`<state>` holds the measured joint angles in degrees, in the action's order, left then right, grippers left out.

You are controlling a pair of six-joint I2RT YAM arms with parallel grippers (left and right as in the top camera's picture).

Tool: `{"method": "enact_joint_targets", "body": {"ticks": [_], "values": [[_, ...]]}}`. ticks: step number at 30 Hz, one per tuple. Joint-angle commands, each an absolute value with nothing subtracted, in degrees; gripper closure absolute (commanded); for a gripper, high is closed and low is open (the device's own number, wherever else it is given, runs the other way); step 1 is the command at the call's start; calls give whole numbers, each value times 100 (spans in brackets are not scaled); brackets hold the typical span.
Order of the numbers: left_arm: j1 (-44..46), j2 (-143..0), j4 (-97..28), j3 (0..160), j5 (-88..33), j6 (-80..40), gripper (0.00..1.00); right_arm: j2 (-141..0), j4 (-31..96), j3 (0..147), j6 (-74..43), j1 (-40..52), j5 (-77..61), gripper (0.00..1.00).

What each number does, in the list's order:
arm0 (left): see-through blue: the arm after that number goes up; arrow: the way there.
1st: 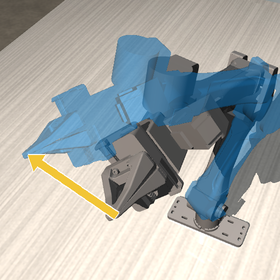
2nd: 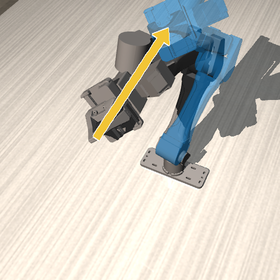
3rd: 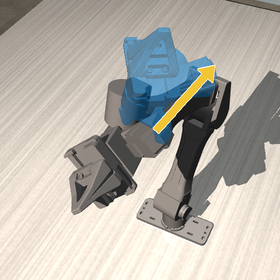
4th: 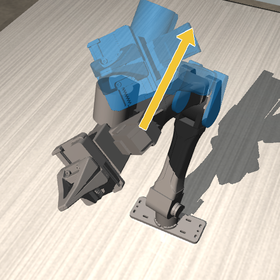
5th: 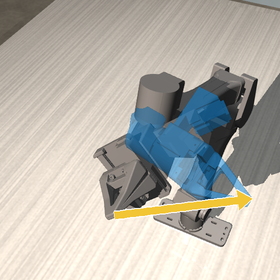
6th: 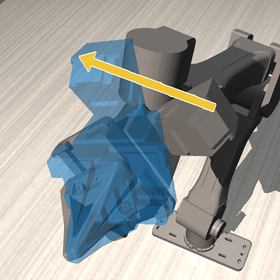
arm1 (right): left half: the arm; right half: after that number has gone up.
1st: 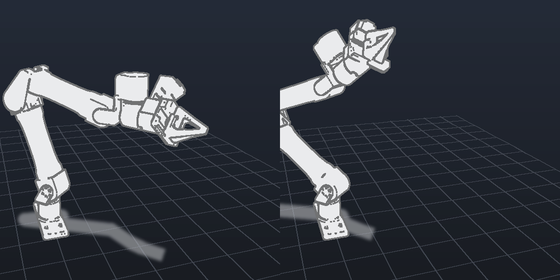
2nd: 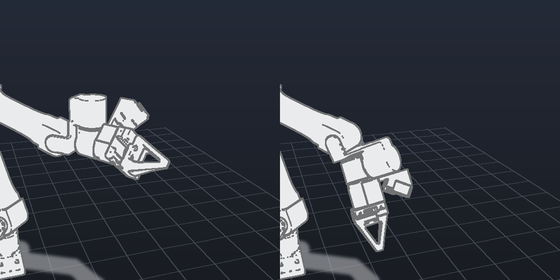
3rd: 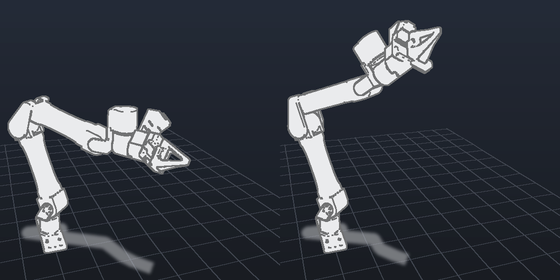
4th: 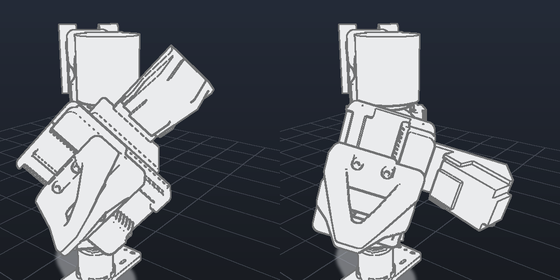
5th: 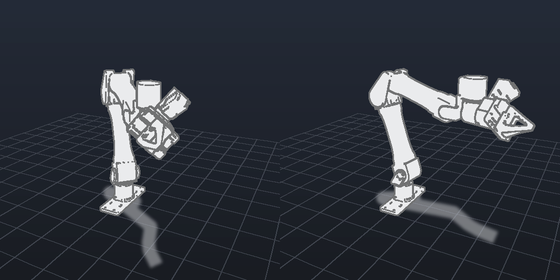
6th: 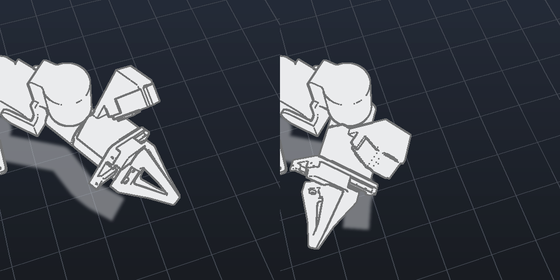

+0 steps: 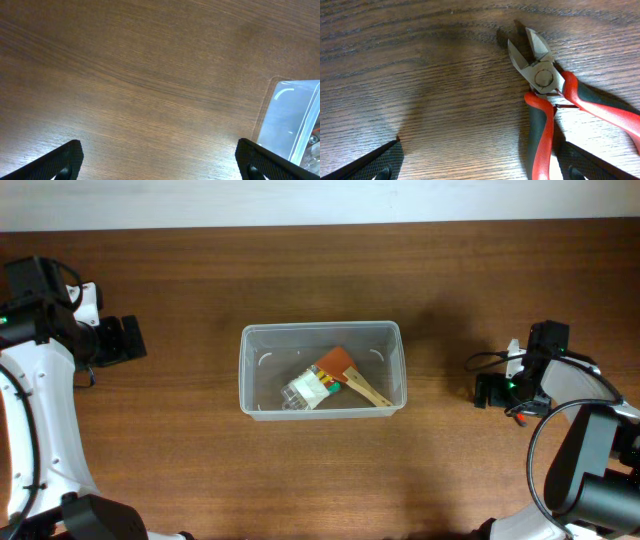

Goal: Pack container
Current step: 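Move the right gripper down to the red wire cutters and grasp them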

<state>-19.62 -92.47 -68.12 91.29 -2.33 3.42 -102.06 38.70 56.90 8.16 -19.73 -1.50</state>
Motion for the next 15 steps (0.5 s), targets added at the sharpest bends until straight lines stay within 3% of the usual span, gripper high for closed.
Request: {"method": "enact_joint_targets", "body": {"ticks": [1,15], "values": [[-1938,-9255,-6812,9137,-215,392,1,-10538,3850,5581,812,-1953,-349,6],[-1938,-9255,-6816,9137,-217,392,1,-10538,3822,5581,810,-1953,-351,61]]}}
